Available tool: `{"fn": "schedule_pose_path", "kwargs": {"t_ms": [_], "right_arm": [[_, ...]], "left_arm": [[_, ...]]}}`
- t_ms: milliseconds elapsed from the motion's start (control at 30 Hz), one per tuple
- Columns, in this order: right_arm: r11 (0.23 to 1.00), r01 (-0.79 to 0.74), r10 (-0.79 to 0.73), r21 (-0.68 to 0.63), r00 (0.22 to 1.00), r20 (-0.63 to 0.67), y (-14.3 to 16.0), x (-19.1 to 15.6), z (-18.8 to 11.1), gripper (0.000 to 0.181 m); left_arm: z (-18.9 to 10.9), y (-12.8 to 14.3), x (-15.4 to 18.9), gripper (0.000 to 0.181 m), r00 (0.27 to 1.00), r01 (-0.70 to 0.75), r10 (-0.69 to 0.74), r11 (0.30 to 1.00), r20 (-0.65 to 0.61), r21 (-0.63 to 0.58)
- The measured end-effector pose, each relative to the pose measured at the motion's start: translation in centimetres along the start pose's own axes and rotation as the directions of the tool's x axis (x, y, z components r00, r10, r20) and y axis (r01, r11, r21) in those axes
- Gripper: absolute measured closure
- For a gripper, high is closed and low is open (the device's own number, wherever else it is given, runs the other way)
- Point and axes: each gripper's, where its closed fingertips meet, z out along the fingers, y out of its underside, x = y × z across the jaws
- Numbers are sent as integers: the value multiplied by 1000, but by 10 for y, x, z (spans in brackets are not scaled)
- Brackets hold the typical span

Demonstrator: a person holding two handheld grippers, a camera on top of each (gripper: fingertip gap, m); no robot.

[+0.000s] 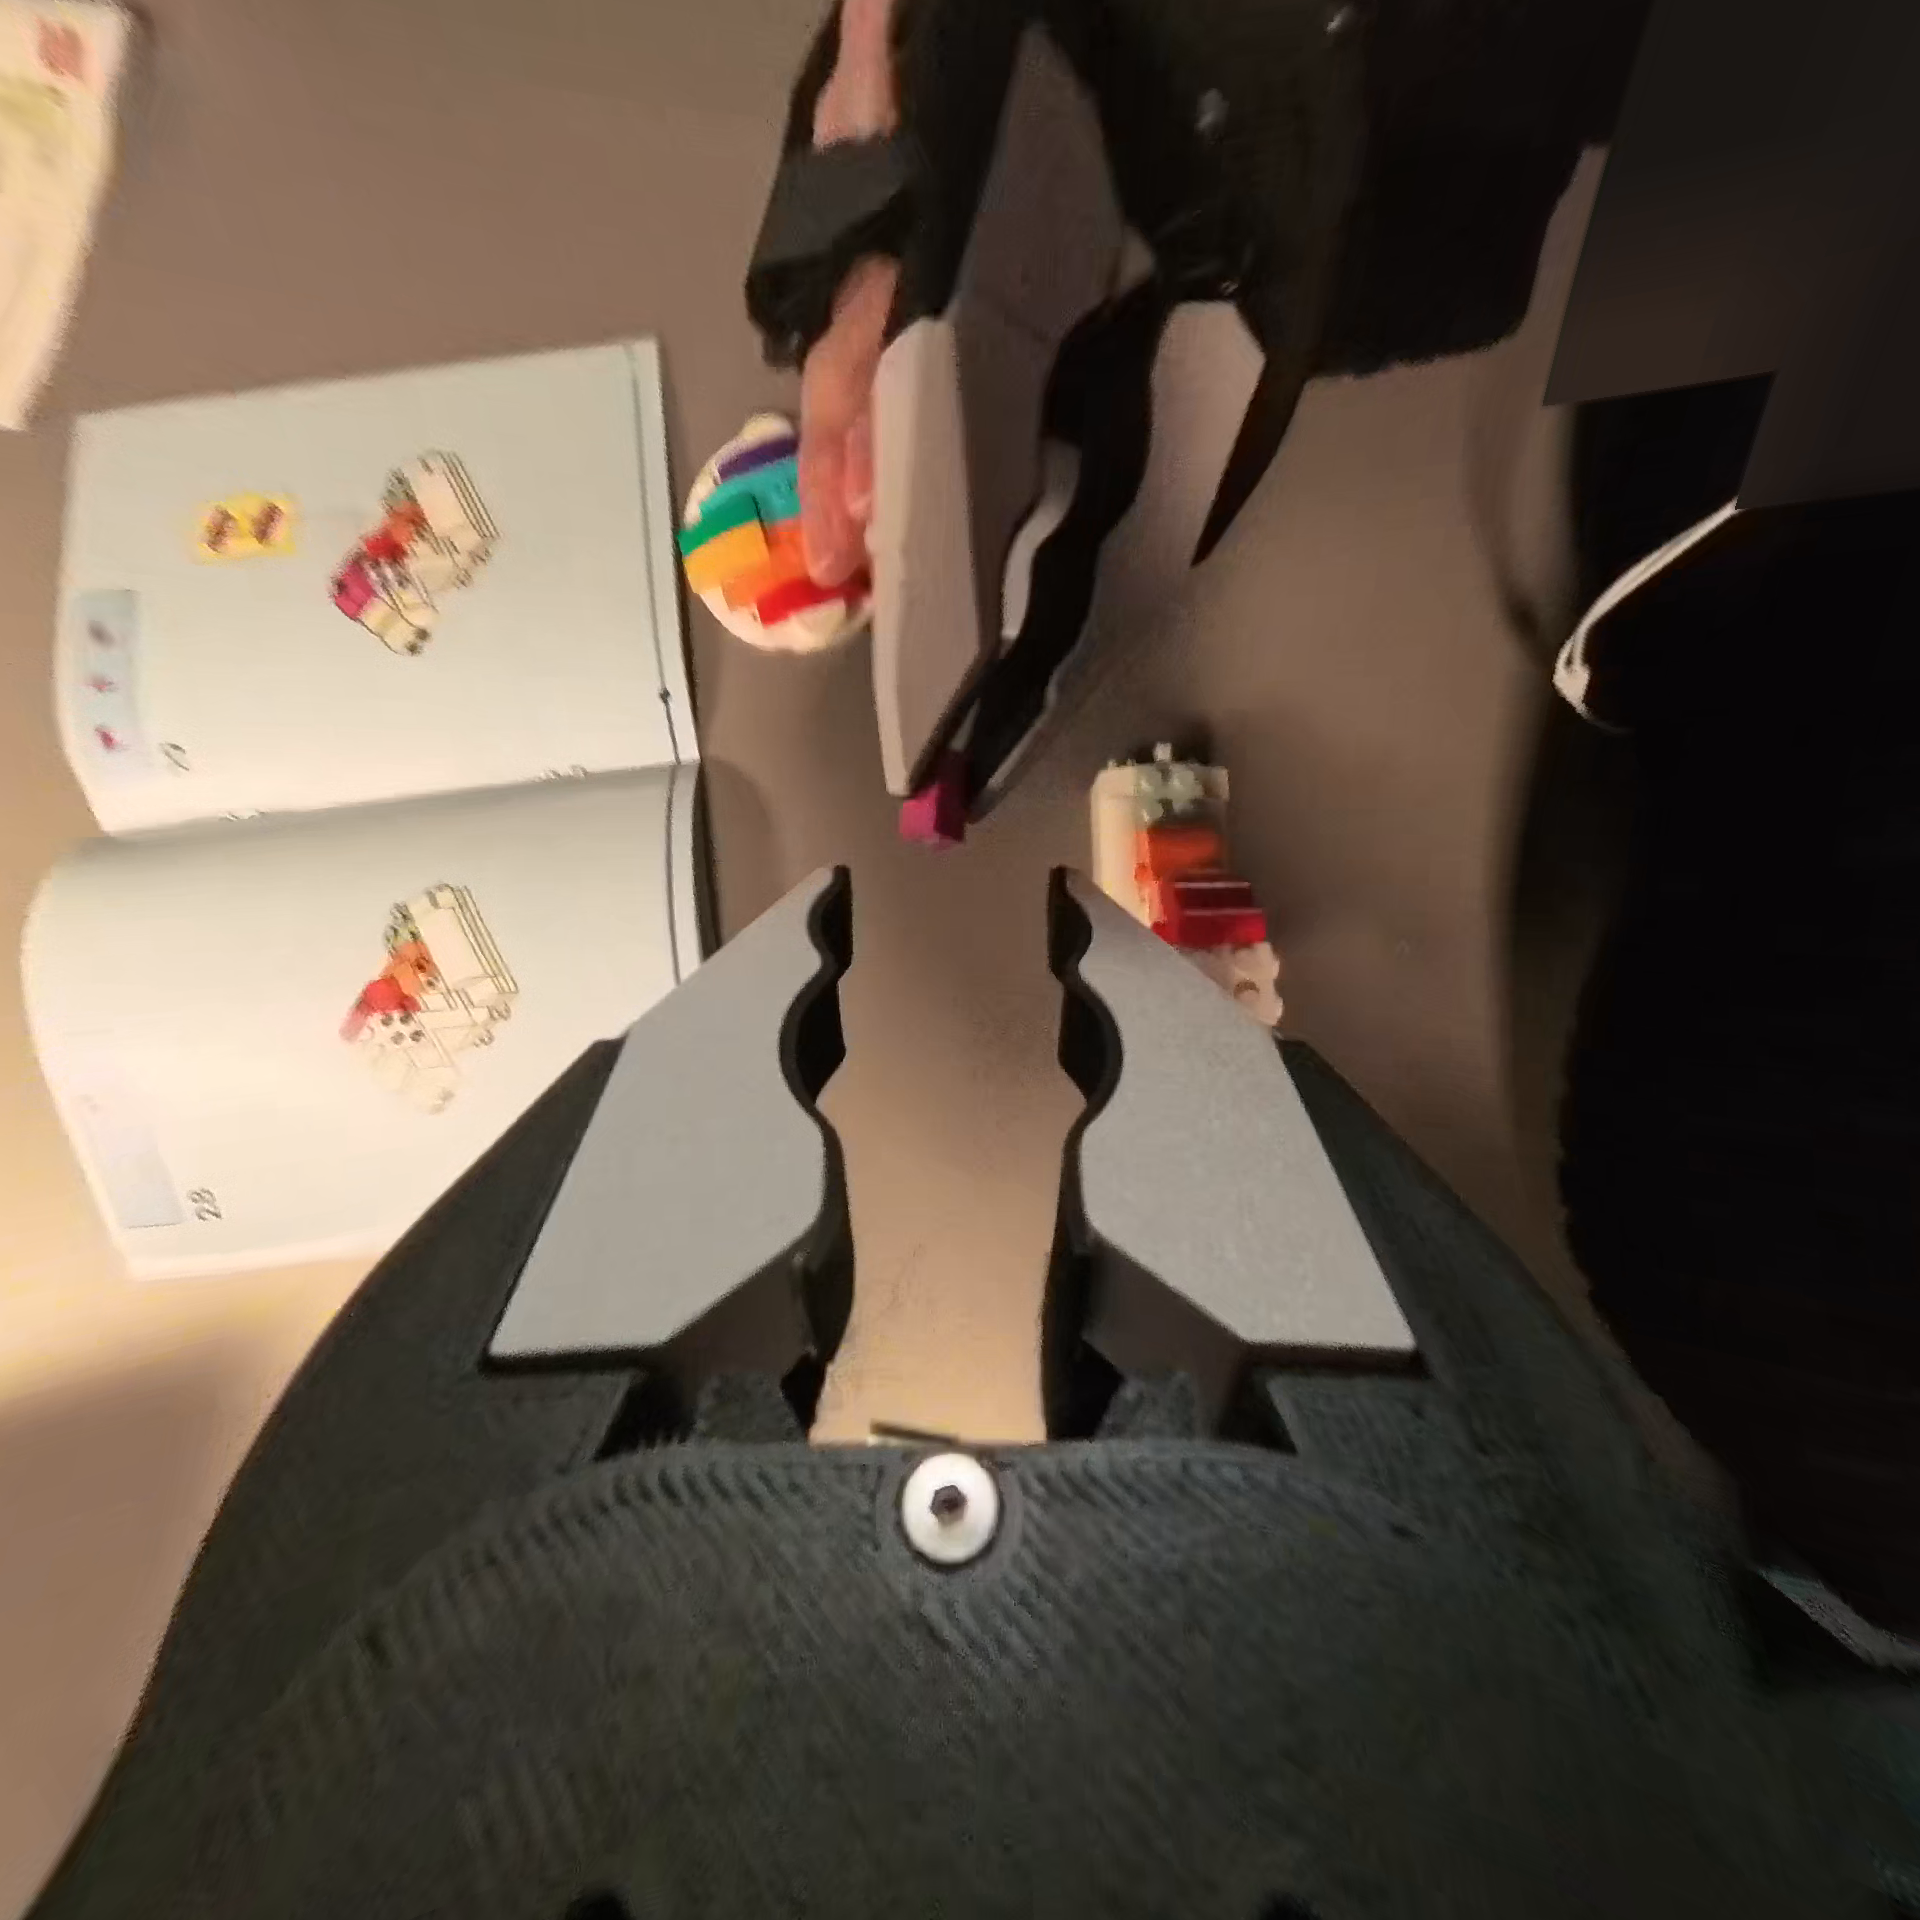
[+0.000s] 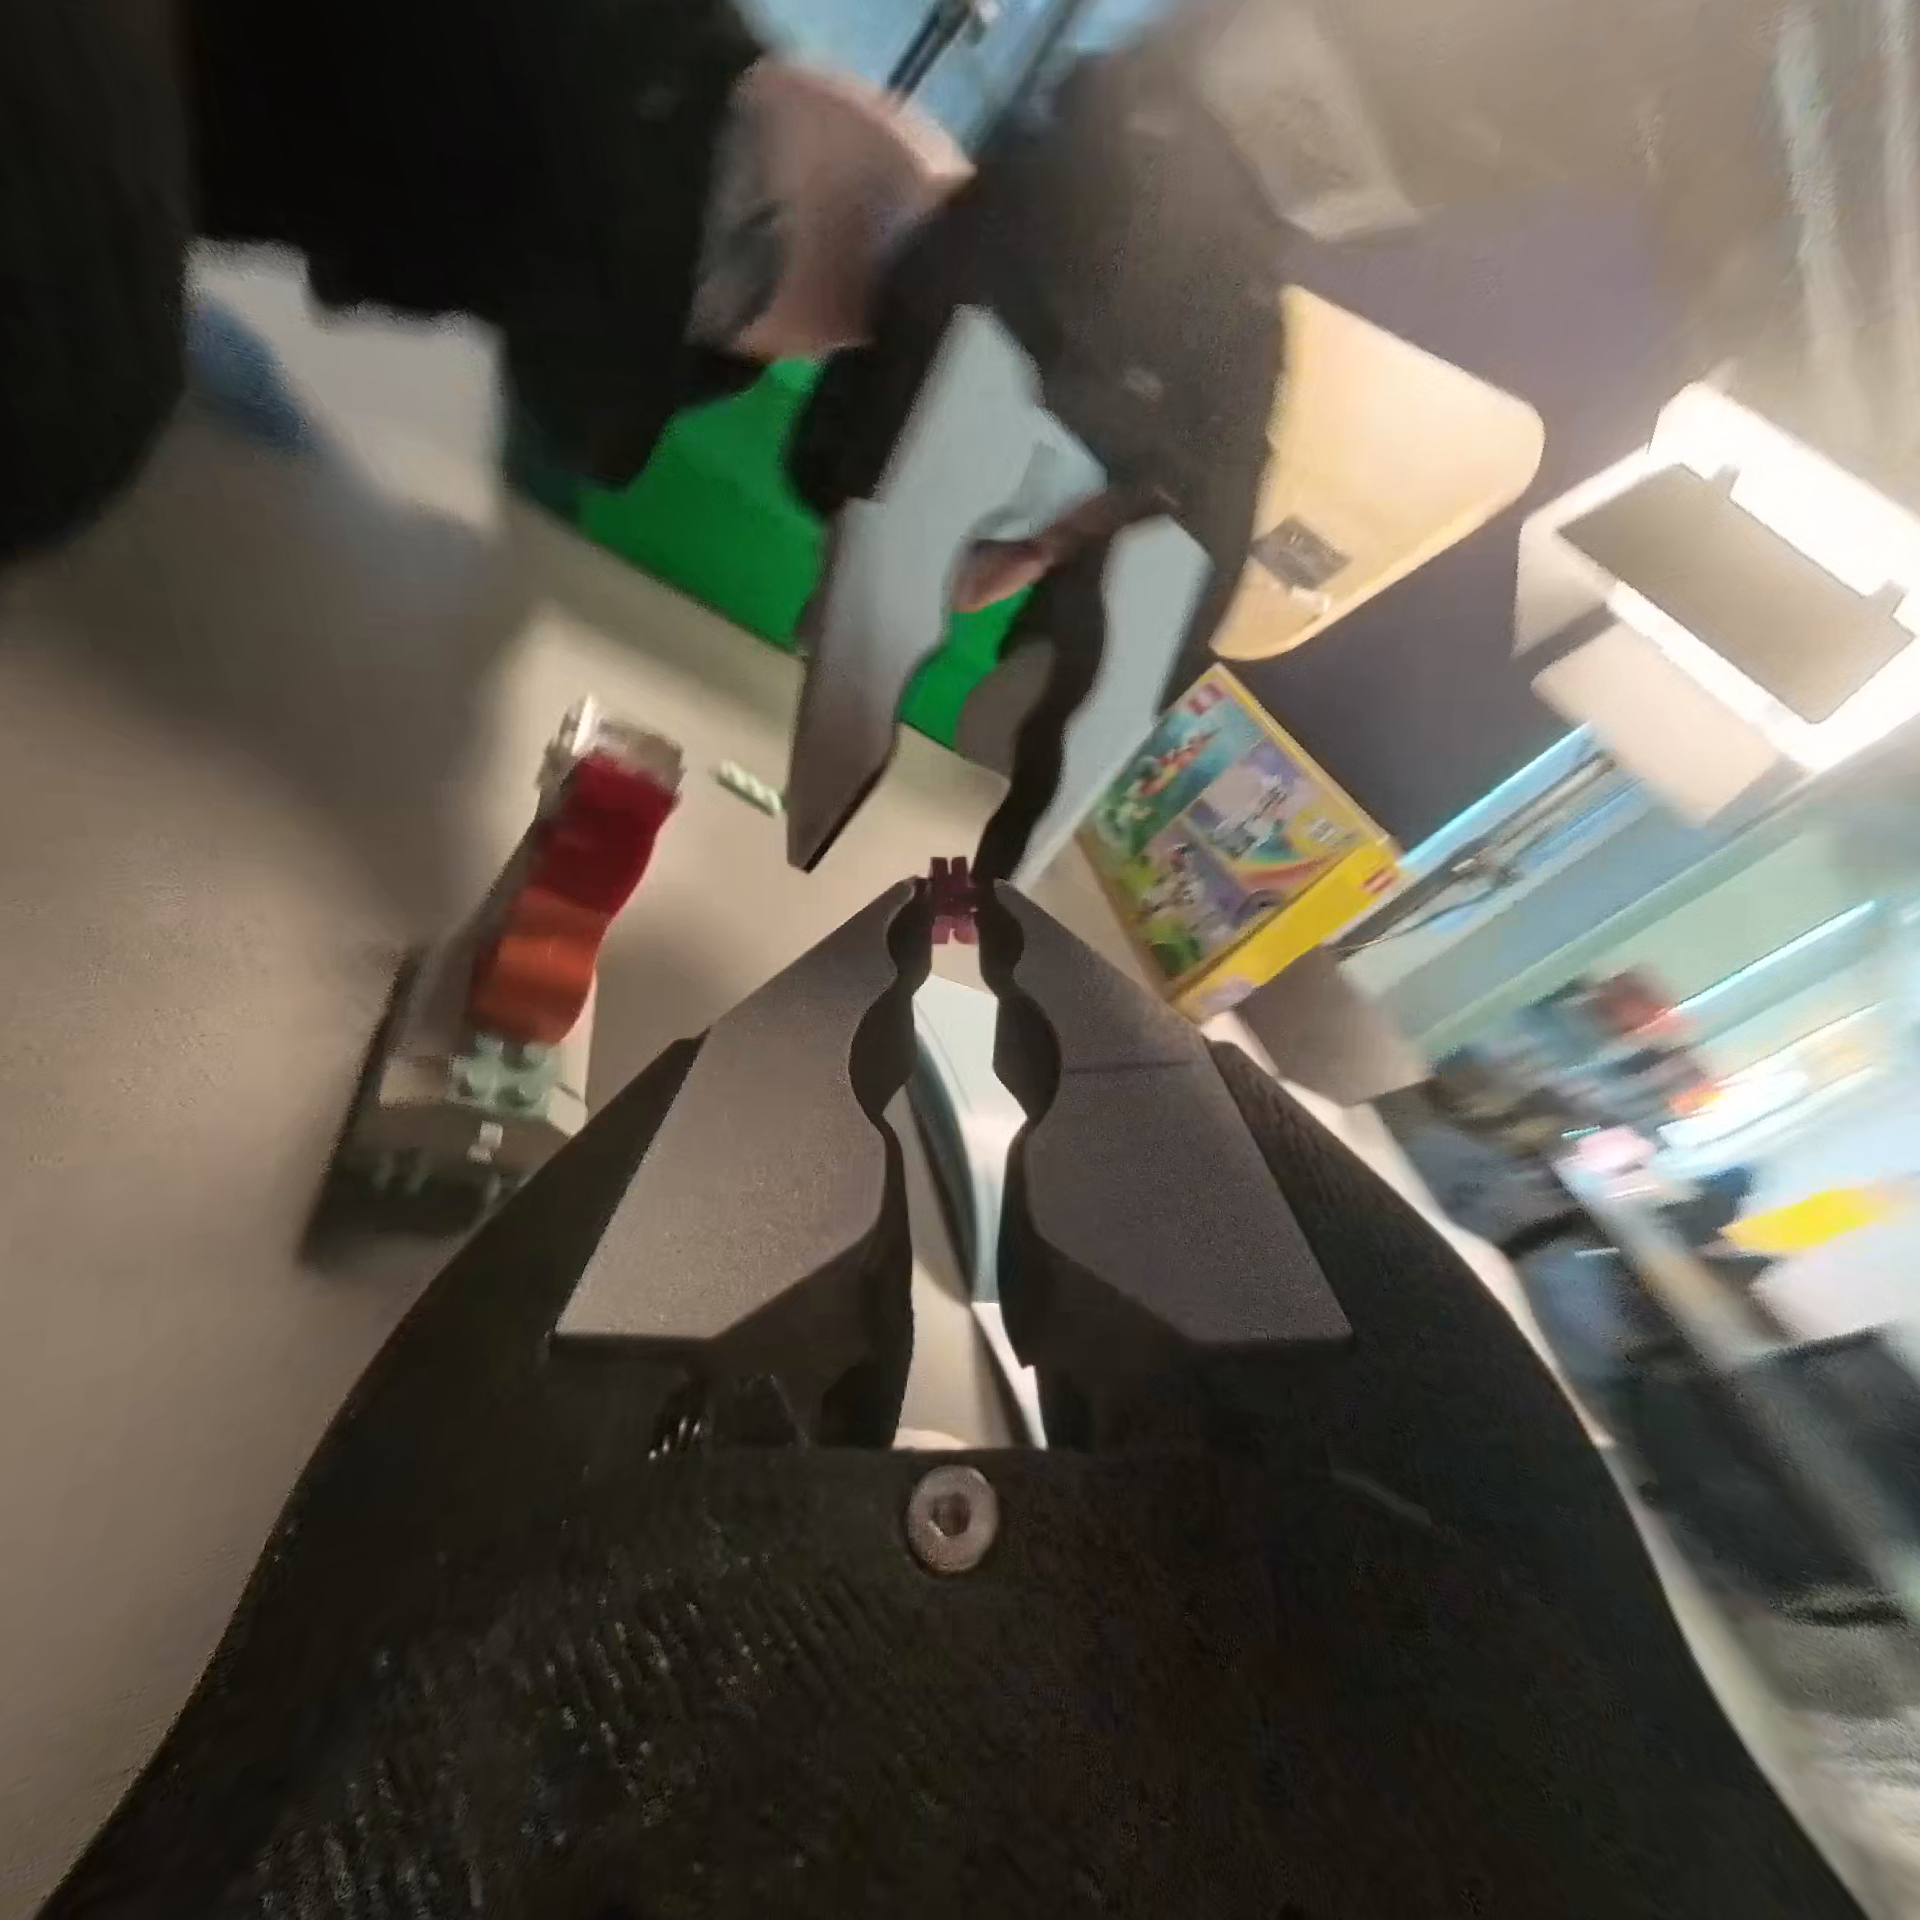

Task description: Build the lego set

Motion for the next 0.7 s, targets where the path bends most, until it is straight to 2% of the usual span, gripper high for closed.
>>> {"fn": "schedule_pose_path", "kwargs": {"t_ms": [167, 333, 700], "right_arm": [[979, -198, 196, 53, 980, 46, -3, 6, -4, 175], [956, -281, 276, 77, 958, 76, -6, 9, -6, 175], [894, -442, 429, 69, 891, 151, -12, 9, -6, 177]], "left_arm": [[-9, -22, -2, 155, 980, -157, 125, 965, 158, 209], [-10, -27, -5, 171, 933, -292, 224, 930, 282, 224], [-15, -29, -3, 174, 958, -230, 168, 935, 233, 270]]}}
